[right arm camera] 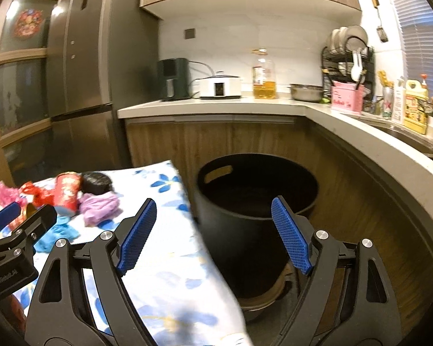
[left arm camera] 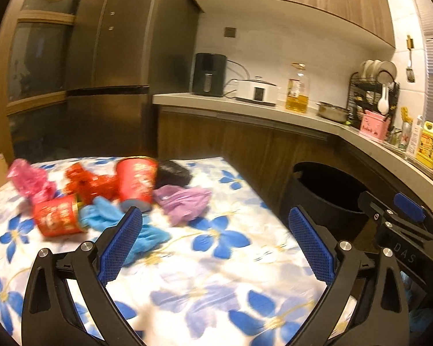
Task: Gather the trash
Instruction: 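Move both grippers back over the table toward the blue gloves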
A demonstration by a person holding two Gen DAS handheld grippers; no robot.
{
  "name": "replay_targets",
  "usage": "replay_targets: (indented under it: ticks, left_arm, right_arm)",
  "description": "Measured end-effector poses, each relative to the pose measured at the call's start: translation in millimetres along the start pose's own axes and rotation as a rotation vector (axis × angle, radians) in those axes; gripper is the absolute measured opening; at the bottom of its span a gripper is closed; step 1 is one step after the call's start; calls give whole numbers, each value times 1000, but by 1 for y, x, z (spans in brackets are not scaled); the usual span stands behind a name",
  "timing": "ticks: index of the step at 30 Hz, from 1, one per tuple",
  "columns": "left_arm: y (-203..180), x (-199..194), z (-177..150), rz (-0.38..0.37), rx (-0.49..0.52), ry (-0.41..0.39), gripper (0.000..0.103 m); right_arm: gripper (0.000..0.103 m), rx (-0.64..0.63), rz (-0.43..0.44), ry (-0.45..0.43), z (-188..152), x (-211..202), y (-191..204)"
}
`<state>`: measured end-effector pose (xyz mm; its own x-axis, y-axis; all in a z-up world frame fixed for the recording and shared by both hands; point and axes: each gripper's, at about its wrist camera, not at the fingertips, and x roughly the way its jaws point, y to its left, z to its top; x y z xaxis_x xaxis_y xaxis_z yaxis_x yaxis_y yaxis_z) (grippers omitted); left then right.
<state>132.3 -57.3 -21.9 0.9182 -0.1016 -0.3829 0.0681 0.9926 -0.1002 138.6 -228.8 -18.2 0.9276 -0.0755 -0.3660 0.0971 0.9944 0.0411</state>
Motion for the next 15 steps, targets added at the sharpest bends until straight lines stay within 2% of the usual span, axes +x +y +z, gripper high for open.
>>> replay_targets:
  ticks: [8, 15]
  left_arm:
    - [52, -18, -11, 117, -50, -7, 97]
    - [101, -27, -22, 219, -99, 0, 97]
  right_arm:
    - [81, -41, 98, -5, -11, 0, 49]
    - [81, -95, 216, 36, -30, 18, 104]
